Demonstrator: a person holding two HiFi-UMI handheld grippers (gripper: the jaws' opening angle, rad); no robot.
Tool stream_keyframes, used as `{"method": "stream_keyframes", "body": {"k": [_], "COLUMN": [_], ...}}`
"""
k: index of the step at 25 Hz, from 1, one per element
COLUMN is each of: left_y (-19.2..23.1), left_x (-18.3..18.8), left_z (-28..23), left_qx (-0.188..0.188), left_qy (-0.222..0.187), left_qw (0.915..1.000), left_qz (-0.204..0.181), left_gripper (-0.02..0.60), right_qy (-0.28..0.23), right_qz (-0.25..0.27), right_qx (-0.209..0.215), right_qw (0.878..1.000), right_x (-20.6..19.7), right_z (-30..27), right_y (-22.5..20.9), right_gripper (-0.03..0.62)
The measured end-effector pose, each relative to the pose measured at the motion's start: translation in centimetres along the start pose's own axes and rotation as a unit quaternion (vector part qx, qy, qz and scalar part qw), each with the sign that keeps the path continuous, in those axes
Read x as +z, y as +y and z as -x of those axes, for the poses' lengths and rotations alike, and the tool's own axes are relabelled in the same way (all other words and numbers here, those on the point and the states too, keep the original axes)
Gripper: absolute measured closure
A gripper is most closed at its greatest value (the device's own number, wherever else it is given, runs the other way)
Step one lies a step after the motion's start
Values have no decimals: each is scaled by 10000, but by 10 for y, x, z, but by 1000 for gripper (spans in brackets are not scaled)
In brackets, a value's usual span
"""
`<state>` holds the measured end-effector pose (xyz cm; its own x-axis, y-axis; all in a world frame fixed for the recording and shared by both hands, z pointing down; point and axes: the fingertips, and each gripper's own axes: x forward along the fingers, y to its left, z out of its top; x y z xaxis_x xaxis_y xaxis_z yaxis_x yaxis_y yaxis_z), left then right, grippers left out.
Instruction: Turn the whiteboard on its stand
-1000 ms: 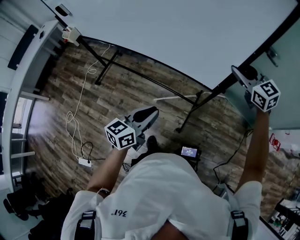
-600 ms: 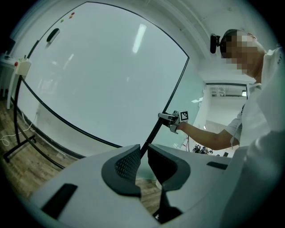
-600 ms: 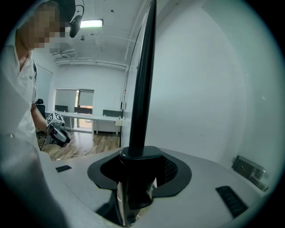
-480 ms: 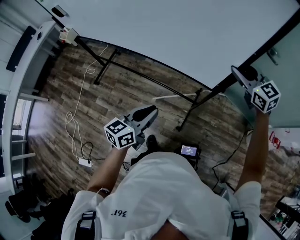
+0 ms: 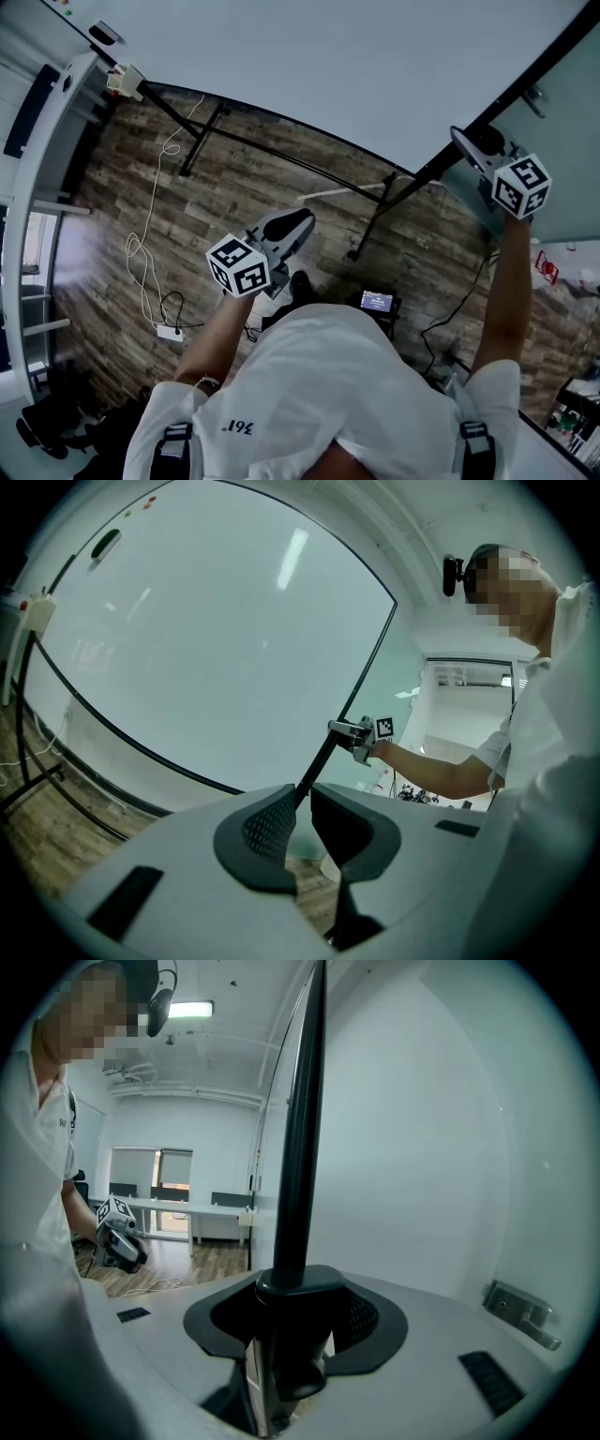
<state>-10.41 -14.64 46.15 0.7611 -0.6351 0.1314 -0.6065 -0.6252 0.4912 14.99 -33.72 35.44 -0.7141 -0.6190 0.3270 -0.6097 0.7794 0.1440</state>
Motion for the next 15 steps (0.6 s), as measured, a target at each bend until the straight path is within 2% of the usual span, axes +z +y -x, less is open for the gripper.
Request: {"method": "stream_keyframes", "body": {"k": [10, 15], "left_y": [2, 3], "left_x": [10, 12], "left_z": [-2, -3], "left_qx": [-253, -311], "left_qy": [15, 40], "left_qw": [9997, 9994], "left_qz": [-61, -112], "left_gripper": [540, 540], "right_qy": [-185, -97], "right_qz": [-242, -216], "right_qx": [-532, -685], "right_qw": [9981, 9974], "right_x": [3, -3], "right_z": [-5, -2], "right_y": [-1, -2], "right_gripper": [378, 372]}}
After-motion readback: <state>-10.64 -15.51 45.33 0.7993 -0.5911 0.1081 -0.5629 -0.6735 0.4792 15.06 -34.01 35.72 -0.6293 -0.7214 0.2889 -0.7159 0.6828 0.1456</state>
